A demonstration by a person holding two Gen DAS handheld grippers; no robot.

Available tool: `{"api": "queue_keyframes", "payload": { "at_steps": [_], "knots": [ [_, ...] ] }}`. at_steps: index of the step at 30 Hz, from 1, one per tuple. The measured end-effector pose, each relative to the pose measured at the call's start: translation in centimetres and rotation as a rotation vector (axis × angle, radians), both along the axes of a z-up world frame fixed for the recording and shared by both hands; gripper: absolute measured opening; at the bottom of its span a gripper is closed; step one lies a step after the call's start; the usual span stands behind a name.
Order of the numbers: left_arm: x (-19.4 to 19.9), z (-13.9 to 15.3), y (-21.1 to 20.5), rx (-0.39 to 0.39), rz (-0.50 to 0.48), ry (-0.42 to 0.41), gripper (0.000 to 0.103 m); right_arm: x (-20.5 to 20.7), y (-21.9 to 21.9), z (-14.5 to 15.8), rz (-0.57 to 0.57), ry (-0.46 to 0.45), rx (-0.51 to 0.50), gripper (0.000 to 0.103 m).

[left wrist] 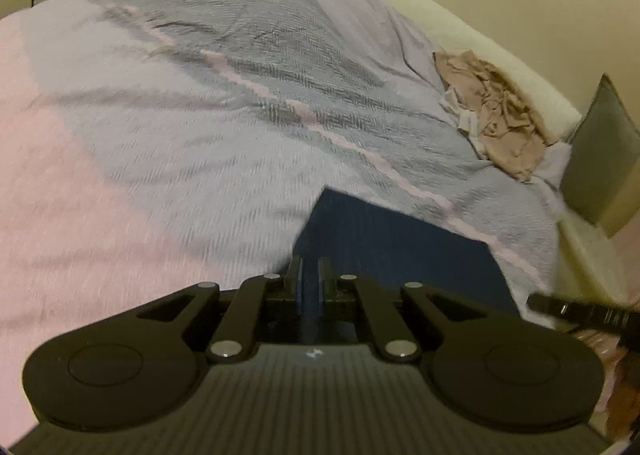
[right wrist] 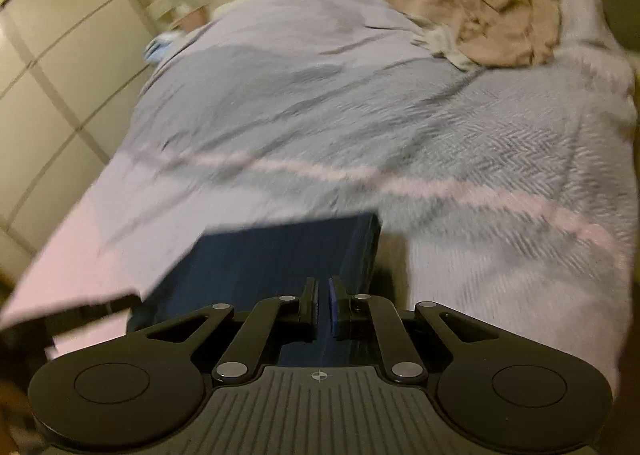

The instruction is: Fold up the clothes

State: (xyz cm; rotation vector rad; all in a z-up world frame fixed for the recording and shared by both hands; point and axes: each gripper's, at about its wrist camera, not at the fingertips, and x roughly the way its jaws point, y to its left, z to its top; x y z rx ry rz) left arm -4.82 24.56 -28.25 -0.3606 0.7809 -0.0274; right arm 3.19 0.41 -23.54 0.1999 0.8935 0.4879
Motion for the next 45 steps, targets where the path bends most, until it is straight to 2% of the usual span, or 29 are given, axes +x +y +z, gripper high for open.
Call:
{"api": "queue_keyframes", "payload": {
  "at_steps": [3, 4, 7, 10, 14, 17, 18, 20, 22, 24, 28, 37, 45],
  "knots": [
    [-0.9, -2.1, -0.6, 0.057, 0.009, 0.070, 0.005, -3.8, 0.9, -0.4, 0.077, -0.045, -0.139, 0.008],
    [-0.7, -3.2, -0.7, 0.073, 0.018, 0.106, 0.005, -3.7, 1.5, -1.8, 0.080, -0.026, -0.181, 0.008],
    [0.8, -5.1, -0.4, 0.037, 0.048, 0.168, 0.005, -1.8, 2.2, -5.6, 0.055, 0.068, -0.249, 0.008],
    [0.5, -3.2, -1.2, 0.130, 0.022, 0.165, 0.005, -1.1, 1.9, -4.3, 0.020, 0.093, -0.233, 0.008],
    [-2.4, -0.6, -1.6, 0.125, 0.024, 0.166, 0.005, -3.4, 0.6, -1.3, -0.036, 0.078, -0.192, 0.009],
    [-3.5, -0.9, -2.9, 0.120, 0.007, 0.199, 0.006, -4.9, 1.0, -1.4, -0.021, 0.099, -0.198, 0.009],
    [-3.2, -1.9, -3.6, 0.139, 0.001, 0.238, 0.008, -5.4, 1.1, -1.4, -0.015, 0.107, -0.201, 0.011],
    [-3.1, -2.3, -4.6, 0.190, -0.001, 0.275, 0.007, -5.9, 2.0, -2.9, -0.007, 0.124, -0.275, 0.021],
    [-3.2, -1.8, -5.5, 0.239, -0.002, 0.282, 0.010, -6.3, 1.8, -2.0, -0.030, 0.123, -0.288, 0.034],
    [-3.6, -0.9, -6.1, 0.270, 0.007, 0.299, 0.019, -6.6, 1.7, -1.0, -0.053, 0.123, -0.299, 0.039],
    [-4.7, 0.0, -6.9, 0.263, 0.024, 0.344, 0.026, -8.3, 1.1, 0.2, -0.081, 0.165, -0.278, 0.044],
    [-8.5, -1.7, -7.6, 0.263, 0.022, 0.454, 0.032, -11.7, 1.5, -2.1, -0.079, 0.338, -0.292, 0.052],
    [-10.2, -2.2, -6.0, 0.230, 0.055, 0.471, 0.033, -12.1, 2.1, -2.5, -0.083, 0.336, -0.357, 0.055]
  ]
}}
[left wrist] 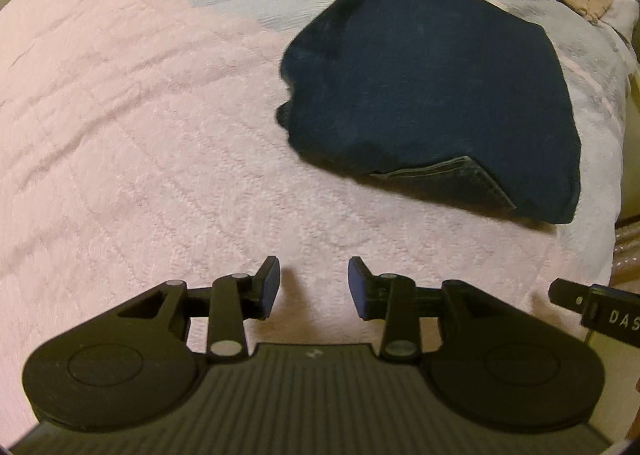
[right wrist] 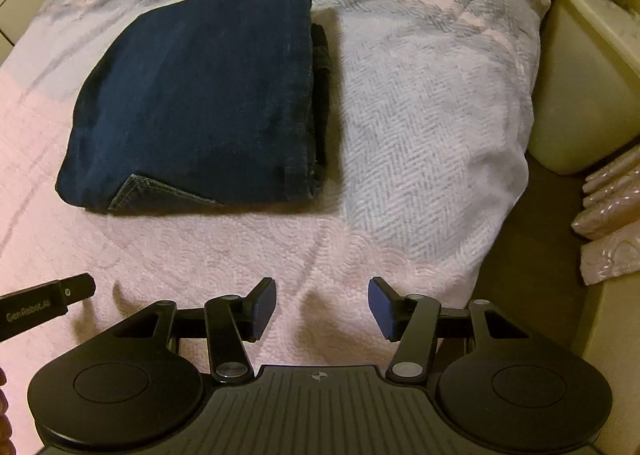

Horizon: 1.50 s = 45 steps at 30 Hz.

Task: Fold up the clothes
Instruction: 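Grasp the folded jeans stack with the left gripper while the right gripper grasps its other side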

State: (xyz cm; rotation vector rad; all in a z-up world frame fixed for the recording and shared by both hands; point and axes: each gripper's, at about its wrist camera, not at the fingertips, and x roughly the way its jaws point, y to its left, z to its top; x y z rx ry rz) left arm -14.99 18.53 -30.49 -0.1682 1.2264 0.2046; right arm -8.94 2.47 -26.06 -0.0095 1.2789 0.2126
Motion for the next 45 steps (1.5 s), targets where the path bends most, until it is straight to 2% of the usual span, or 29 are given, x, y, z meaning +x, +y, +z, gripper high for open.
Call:
{"api": "queue_keyframes", "payload": {
  "at_steps": [9, 11, 12, 14, 16, 18, 21, 23, 29, 31, 34, 35, 39, 41, 43, 45],
  "knots": [
    [-0.4, -1.3, 2.7, -0.074, 0.044, -0.008, 0.035, 0.5, 0.0, -0.3, 0.026, 0.009, 0.041, 0.056],
    [-0.2, -1.1, 4.2, -0.097, 0.052, -0.042, 0.035, 1.2, -1.4, -0.3, 0.000, 0.028, 0.117, 0.056],
    [-0.1, -0.9, 4.9, -0.119, 0.057, -0.066, 0.038, 1.7, -2.5, -0.2, -0.034, 0.032, 0.187, 0.056],
    [0.4, -0.5, 6.8, -0.191, 0.063, -0.122, 0.039, 2.9, -5.3, -0.1, -0.128, 0.030, 0.358, 0.058],
    [1.1, 0.0, 8.3, -0.257, 0.066, -0.178, 0.041, 4.1, -7.6, 0.0, -0.233, 0.008, 0.494, 0.073],
    [2.4, 0.5, 9.7, -0.312, 0.065, -0.236, 0.044, 5.7, -8.9, 0.1, -0.273, -0.024, 0.575, 0.077],
    [4.9, 1.0, 11.0, -0.367, 0.048, -0.308, 0.054, 8.5, -8.4, -0.3, -0.233, -0.049, 0.609, 0.077],
    [7.0, 0.6, 11.7, -0.408, 0.015, -0.331, 0.056, 10.3, -7.5, -1.3, -0.224, -0.031, 0.620, 0.077],
    [12.9, -3.6, 13.1, -0.607, -0.054, -0.305, 0.060, 14.3, -6.4, -4.7, -0.257, 0.022, 0.623, 0.077],
    [14.1, -5.2, 13.4, -0.668, -0.043, -0.286, 0.060, 14.9, -6.5, -5.7, -0.268, 0.054, 0.660, 0.077],
    [15.3, -7.2, 13.7, -0.817, -0.025, -0.282, 0.061, 15.9, -6.6, -6.7, -0.253, 0.084, 0.689, 0.077],
    [15.8, -7.7, 13.5, -0.833, -0.022, -0.272, 0.061, 16.1, -6.6, -7.0, -0.249, 0.088, 0.707, 0.077],
    [16.7, -8.0, 11.9, -0.784, -0.097, -0.265, 0.060, 16.6, -6.3, -7.9, -0.235, 0.107, 0.766, 0.076],
    [17.1, -7.8, 11.2, -0.786, -0.118, -0.268, 0.058, 16.7, -6.0, -8.4, -0.225, 0.114, 0.792, 0.066],
    [17.2, -7.5, 10.6, -0.758, -0.139, -0.269, 0.058, 16.6, -6.1, -8.6, -0.223, 0.114, 0.803, 0.057],
    [17.2, -7.7, 10.5, -0.760, -0.138, -0.270, 0.056, 16.4, -6.5, -9.0, -0.228, 0.112, 0.831, 0.056]
  ]
}}
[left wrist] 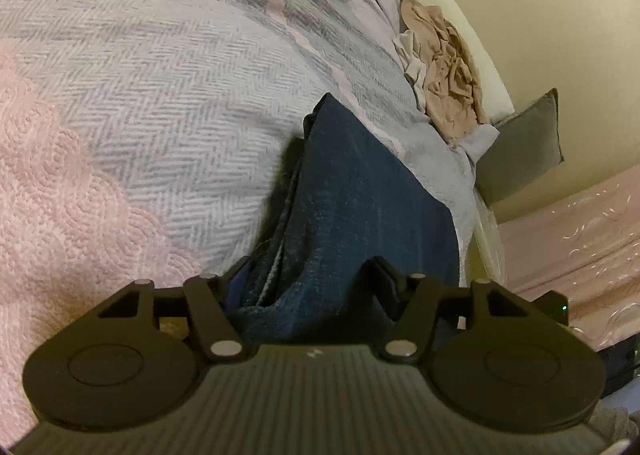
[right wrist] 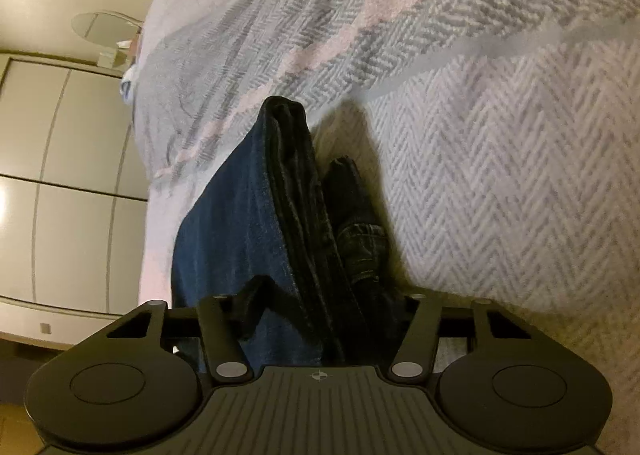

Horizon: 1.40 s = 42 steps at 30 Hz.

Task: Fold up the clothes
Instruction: 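Grasp the folded jeans stack with the left gripper while the right gripper grasps its other side, then lift the folded jeans with both grippers and carry them toward the navy fleece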

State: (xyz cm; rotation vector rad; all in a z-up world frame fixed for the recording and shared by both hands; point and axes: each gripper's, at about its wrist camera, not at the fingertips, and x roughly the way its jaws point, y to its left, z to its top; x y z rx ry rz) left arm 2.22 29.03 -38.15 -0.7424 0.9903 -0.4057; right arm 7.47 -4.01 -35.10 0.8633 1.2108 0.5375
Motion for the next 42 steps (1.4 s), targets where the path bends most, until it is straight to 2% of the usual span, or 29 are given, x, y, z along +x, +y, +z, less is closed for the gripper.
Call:
{"api": "queue_keyframes", "payload": {
  "at_steps": [3, 4, 7, 9, 11, 13, 14, 16, 18, 20, 23, 26, 30, 32, 34, 36, 40, 42],
  "knots": [
    [-0.2, 0.4, -0.4, 0.017, 0.005, -0.019, 0.052, -0.2, -0.3, -0.5, -0.013, 0.005, 0.031, 0.056],
    [-0.4, 0.6, -0.6, 0.027, 0.001, -0.029, 0.051, -0.3, -0.4, -0.3, -0.008, 0.007, 0.035, 0.053],
    [-1.3, 1.7, -0.7, 0.035, -0.008, -0.053, 0.044, -0.6, -0.6, 0.6, 0.018, -0.002, 0.057, 0.037],
    [-2.5, 2.7, -0.6, 0.013, -0.018, -0.070, 0.041, -1.4, -1.8, 1.0, 0.010, 0.035, 0.139, 0.035],
    [-3.4, 3.4, -0.7, 0.003, -0.025, -0.083, 0.043, -2.4, -2.6, 1.9, 0.030, 0.044, 0.167, 0.036],
    [-3.6, 3.1, -0.9, 0.019, -0.018, -0.076, 0.045, -3.0, -2.7, 2.2, 0.030, 0.041, 0.149, 0.049],
    [-3.5, 2.7, -1.0, 0.034, -0.010, -0.066, 0.045, -3.1, -2.5, 2.1, 0.022, 0.026, 0.124, 0.052],
    [-2.5, 1.4, -1.0, 0.054, 0.019, -0.033, 0.047, -2.8, -1.3, 1.7, 0.027, -0.019, 0.046, 0.053],
    [-1.7, 0.3, -0.9, 0.052, 0.033, -0.008, 0.057, -2.0, -0.6, 0.0, 0.018, 0.009, 0.054, 0.054],
    [-1.3, -0.3, -0.8, 0.037, 0.038, 0.012, 0.056, -1.7, -0.5, -0.7, 0.009, 0.031, 0.059, 0.054],
    [-2.0, 0.7, -0.7, 0.061, 0.009, -0.017, 0.055, -2.1, -1.1, -0.2, -0.001, 0.053, 0.053, 0.054],
    [-2.4, 0.4, 0.0, 0.035, 0.005, -0.006, 0.054, -3.4, -1.4, 0.6, 0.011, -0.007, 0.018, 0.058],
    [-1.9, -0.5, -0.4, 0.000, 0.022, 0.012, 0.054, -3.6, -1.4, -1.2, -0.020, 0.022, 0.061, 0.057],
    [-1.8, -0.5, -0.9, 0.017, 0.037, 0.007, 0.053, -3.6, -1.1, -1.7, -0.029, 0.034, 0.087, 0.048],
    [-2.0, 0.0, -1.1, 0.021, 0.034, -0.007, 0.048, -3.8, -1.3, -1.7, -0.036, 0.041, 0.123, 0.035],
    [-2.5, 0.6, -0.8, 0.007, 0.033, -0.017, 0.043, -4.4, -2.0, -1.2, -0.033, 0.044, 0.180, 0.029],
    [-4.6, 3.4, -1.1, -0.002, 0.026, -0.047, 0.042, -5.3, -3.4, 0.6, -0.030, 0.061, 0.254, 0.027],
    [-6.9, 5.1, -1.3, -0.006, 0.044, -0.059, 0.042, -6.0, -4.0, 1.8, -0.018, 0.074, 0.283, 0.027]
  ]
}}
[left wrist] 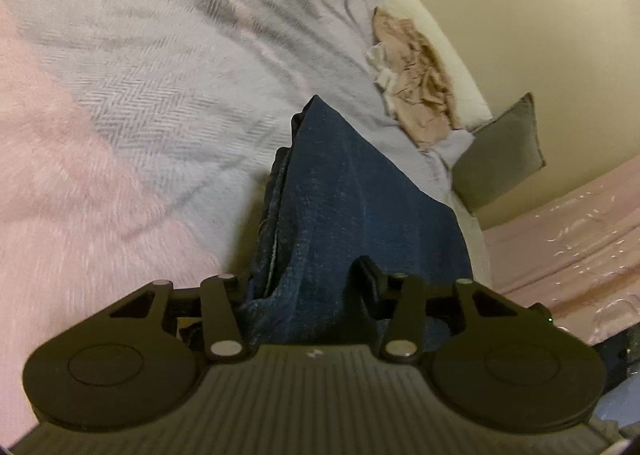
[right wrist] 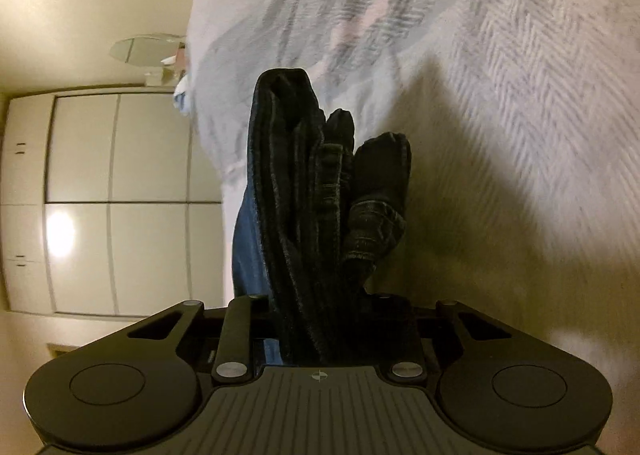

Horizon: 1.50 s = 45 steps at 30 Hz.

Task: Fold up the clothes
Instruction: 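Lift the folded jeans with both grippers and carry them toward the navy fleece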

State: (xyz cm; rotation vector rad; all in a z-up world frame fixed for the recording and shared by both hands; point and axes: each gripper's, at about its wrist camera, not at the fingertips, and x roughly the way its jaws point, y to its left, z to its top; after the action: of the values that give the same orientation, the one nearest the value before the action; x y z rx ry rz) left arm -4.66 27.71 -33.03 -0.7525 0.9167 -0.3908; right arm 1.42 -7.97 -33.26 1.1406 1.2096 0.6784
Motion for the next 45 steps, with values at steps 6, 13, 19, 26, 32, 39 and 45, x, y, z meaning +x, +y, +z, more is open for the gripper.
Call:
{"api": "queue_keyframes", "payload": {
  "at_steps": [6, 13, 19, 26, 32, 39, 45],
  "knots": [
    [-9.9, 6.4, -0.3, 0.056, 0.150, -0.016, 0.042, -3.8, -1.0, 3.9, 0.115, 0.008, 0.063, 0.027],
    [-23.1, 14.1, -0.2, 0.137, 0.447, -0.033, 0.042, -5.2, 2.8, 8.1, 0.369, 0.016, 0.156, 0.027],
    [-34.2, 20.9, 0.1, 0.209, 0.686, -0.108, 0.042, -8.9, 7.2, 12.8, 0.595, -0.047, 0.258, 0.027],
    [-48.7, 24.6, 1.8, 0.257, 0.970, -0.135, 0.042, -15.7, 17.3, 16.1, 0.879, -0.040, 0.325, 0.027],
    [-64.2, 24.9, 6.0, 0.237, 1.156, -0.130, 0.042, -26.6, 26.9, 17.6, 1.068, -0.049, 0.324, 0.027],
    [-81.1, 25.0, 16.1, 0.227, 1.184, -0.070, 0.042, -43.5, 35.9, 16.1, 1.081, 0.049, 0.288, 0.027],
    [-90.6, 24.1, 26.0, 0.207, 1.234, -0.013, 0.042, -55.5, 45.6, 14.2, 1.114, 0.094, 0.247, 0.027]
  ]
}}
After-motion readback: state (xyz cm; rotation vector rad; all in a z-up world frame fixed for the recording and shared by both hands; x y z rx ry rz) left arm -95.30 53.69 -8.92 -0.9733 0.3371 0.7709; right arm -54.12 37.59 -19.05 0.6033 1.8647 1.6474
